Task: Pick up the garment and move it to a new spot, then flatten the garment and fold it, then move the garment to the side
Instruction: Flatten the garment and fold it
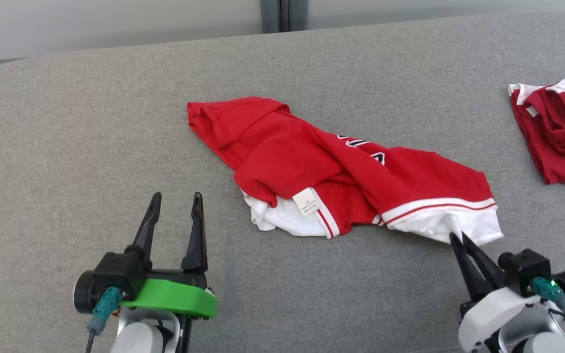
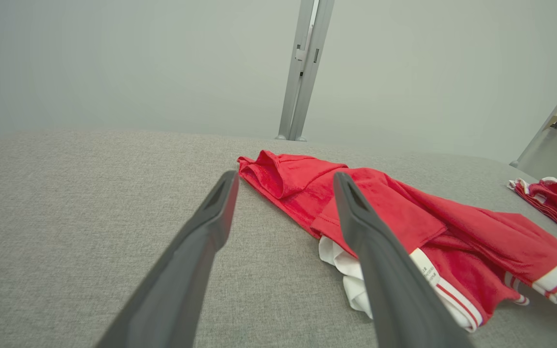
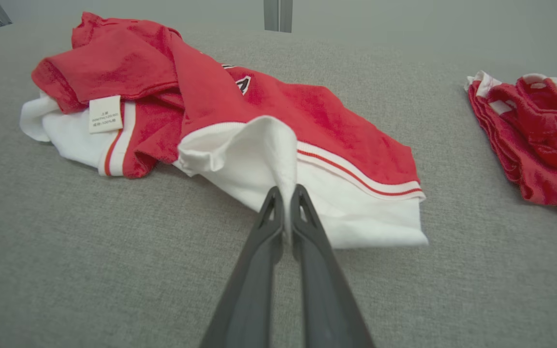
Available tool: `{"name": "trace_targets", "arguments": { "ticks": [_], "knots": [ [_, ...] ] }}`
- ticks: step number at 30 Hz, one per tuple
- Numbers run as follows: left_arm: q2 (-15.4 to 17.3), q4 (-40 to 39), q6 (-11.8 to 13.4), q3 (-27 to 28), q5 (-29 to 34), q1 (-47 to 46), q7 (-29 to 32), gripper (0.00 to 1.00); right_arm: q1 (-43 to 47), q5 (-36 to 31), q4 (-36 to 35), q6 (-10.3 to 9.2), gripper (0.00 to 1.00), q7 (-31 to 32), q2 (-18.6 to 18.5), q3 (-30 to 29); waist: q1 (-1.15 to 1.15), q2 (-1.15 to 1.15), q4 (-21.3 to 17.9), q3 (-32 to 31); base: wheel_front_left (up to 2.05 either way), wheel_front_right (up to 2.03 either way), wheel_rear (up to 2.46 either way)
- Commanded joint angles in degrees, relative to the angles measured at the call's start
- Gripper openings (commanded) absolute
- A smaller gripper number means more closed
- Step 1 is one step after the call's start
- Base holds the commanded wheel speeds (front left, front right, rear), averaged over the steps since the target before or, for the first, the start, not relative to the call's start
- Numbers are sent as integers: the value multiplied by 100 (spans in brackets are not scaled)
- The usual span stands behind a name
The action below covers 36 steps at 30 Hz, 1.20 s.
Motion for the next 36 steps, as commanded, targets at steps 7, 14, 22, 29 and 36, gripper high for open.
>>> {"name": "trace_targets", "arguments": {
  "ticks": [7,14,22,29,36],
  "knots": [
    [21,22,-14,64,17,164,-1,100,615,-91,29,-9,100,48,107,-104,0,0,-128,-215,0,0,0],
    [21,118,-67,25,-61,170,-1,100,737,134,-478,-9,100,85,209,-609,0,0,-281,-245,0,0,0],
    [22,719,-214,-463,-228,-230,6,100,278,-161,-674,-9,100,-61,387,-1083,0,0,-349,-178,0,0,0],
    [24,1405,-330,-1197,-733,-787,144,100,-98,-286,-388,-9,100,-222,645,-802,0,0,-477,7,0,0,0],
    [28,1949,-205,-1748,-1419,-1107,275,100,-296,-345,-146,-9,100,-373,732,-810,0,0,-688,178,0,0,0]
  ]
}}
